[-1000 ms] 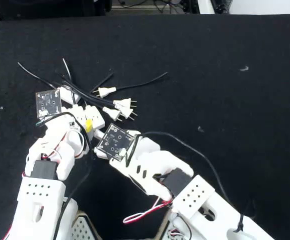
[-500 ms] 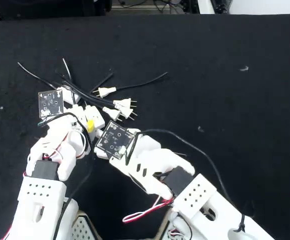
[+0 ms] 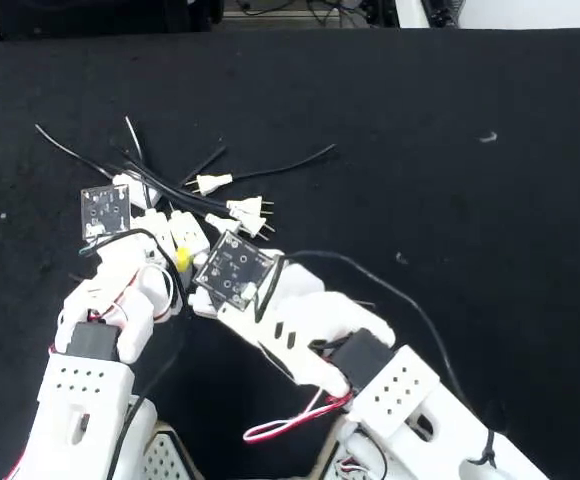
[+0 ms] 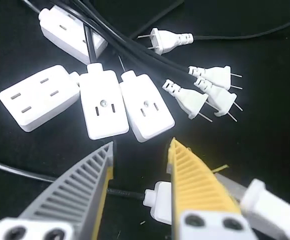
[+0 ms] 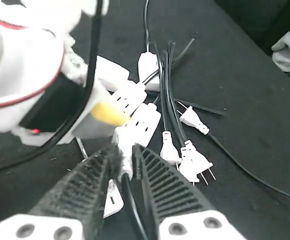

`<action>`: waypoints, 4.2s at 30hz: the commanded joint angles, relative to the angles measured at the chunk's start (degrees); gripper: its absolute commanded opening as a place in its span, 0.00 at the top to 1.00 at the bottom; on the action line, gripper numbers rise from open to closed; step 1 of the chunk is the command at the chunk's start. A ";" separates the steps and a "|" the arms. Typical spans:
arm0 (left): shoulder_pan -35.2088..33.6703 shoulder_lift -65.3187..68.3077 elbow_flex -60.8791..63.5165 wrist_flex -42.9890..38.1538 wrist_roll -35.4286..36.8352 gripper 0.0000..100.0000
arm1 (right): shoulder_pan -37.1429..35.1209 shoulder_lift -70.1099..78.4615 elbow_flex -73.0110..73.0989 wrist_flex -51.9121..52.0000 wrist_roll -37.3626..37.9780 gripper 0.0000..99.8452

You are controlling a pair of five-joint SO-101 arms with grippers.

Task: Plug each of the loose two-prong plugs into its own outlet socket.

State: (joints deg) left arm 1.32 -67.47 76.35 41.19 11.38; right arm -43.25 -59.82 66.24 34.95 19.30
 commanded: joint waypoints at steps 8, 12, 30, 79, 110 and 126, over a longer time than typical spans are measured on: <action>-3.82 -0.53 -1.19 -0.35 -0.53 0.82 | 2.20 -1.45 -4.97 4.22 -0.44 0.99; -11.56 -0.53 -0.57 -0.26 -0.53 0.82 | 4.13 -1.01 -11.74 14.59 -0.26 0.99; -15.43 -0.53 0.84 -0.70 -0.53 0.82 | 4.31 40.84 -37.23 30.95 -28.04 0.99; -15.60 -0.53 0.84 -0.70 -0.53 0.82 | 3.96 56.48 -53.32 44.57 -34.20 0.99; -15.08 -0.53 0.75 -0.70 -0.44 0.82 | 6.51 45.05 -48.92 41.14 -25.14 0.99; -15.52 -0.53 0.66 -0.70 -0.44 0.82 | 19.16 42.42 -20.35 21.01 -10.46 0.98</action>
State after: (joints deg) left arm -13.45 -67.47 78.11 41.19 11.30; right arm -26.73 -17.71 46.11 55.60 3.91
